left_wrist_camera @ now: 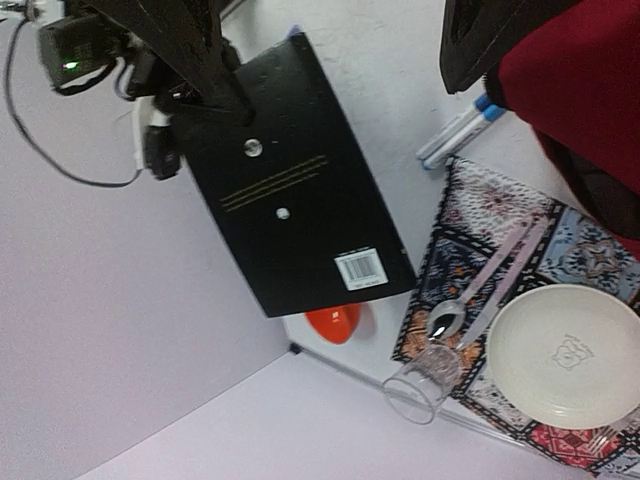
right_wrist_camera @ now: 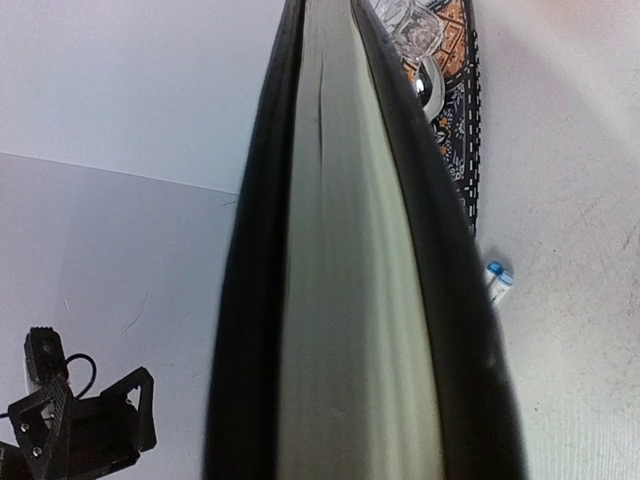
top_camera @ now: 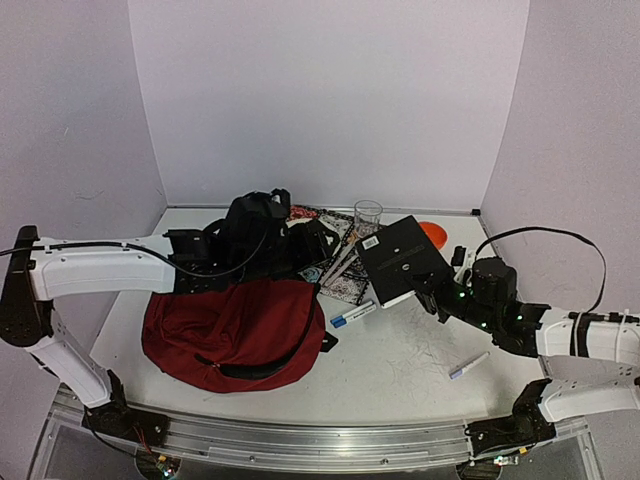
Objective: Pack the student bag
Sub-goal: Pass from the left arm to the right, then pick up the largest pocket of the bag from the student bag.
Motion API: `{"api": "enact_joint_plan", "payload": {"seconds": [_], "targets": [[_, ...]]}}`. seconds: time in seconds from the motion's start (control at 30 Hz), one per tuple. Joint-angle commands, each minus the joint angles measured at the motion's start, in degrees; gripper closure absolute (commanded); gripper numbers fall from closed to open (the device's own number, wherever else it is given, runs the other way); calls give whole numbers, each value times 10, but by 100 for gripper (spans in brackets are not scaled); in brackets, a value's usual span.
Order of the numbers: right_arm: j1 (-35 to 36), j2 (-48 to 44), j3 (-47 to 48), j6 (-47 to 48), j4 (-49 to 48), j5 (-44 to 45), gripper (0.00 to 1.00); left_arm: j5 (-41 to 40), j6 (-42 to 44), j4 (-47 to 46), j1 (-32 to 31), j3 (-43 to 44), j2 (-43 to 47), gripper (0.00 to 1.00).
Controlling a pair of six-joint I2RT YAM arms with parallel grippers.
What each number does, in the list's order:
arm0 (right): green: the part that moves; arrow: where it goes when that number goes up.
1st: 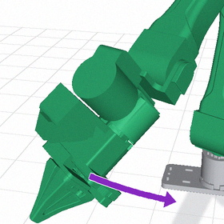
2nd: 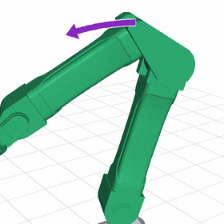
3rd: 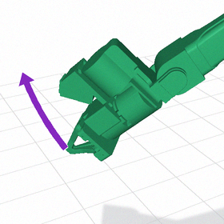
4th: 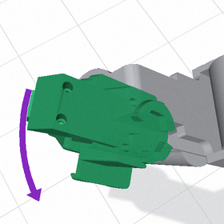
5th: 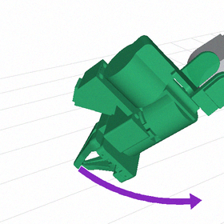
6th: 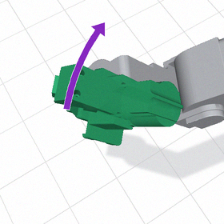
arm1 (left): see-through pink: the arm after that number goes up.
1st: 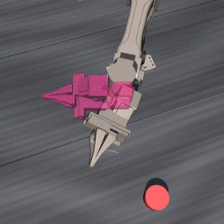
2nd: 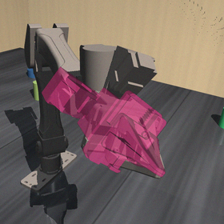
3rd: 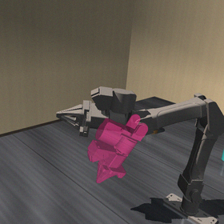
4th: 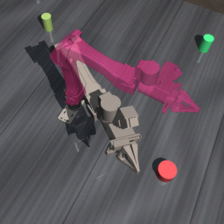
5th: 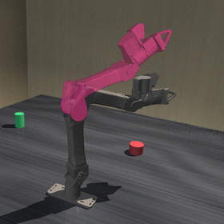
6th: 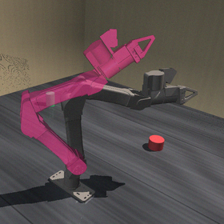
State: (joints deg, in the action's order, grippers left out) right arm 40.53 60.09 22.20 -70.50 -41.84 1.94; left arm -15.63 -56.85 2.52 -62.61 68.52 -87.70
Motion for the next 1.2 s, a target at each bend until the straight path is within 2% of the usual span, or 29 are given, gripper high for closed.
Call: {"api": "enact_joint_plan", "payload": {"seconds": [0.0,0.2,0.43,0.7,0.8,0.93,1.07,1.17], "targets": [[1,-39,29,35,-48,-7,100,-34,105,204,2,91,-48,23],[1,-70,16,42,-6,1,100,-89,169,360,-16,193,-129,20],[1,-82,5,38,3,2,100,-173,189,503,-43,271,-210,20],[1,-64,19,46,6,-13,100,-177,200,535,-50,275,-220,27],[1,-57,31,56,16,-18,100,-174,200,539,-51,268,-218,32],[1,-49,59,78,50,-47,100,-187,201,549,-49,261,-195,44],[1,-36,84,99,67,-83,100,-182,210,557,-46,260,-180,60],[1,-22,102,106,76,-119,100,-174,212,563,-40,260,-168,76]]}}
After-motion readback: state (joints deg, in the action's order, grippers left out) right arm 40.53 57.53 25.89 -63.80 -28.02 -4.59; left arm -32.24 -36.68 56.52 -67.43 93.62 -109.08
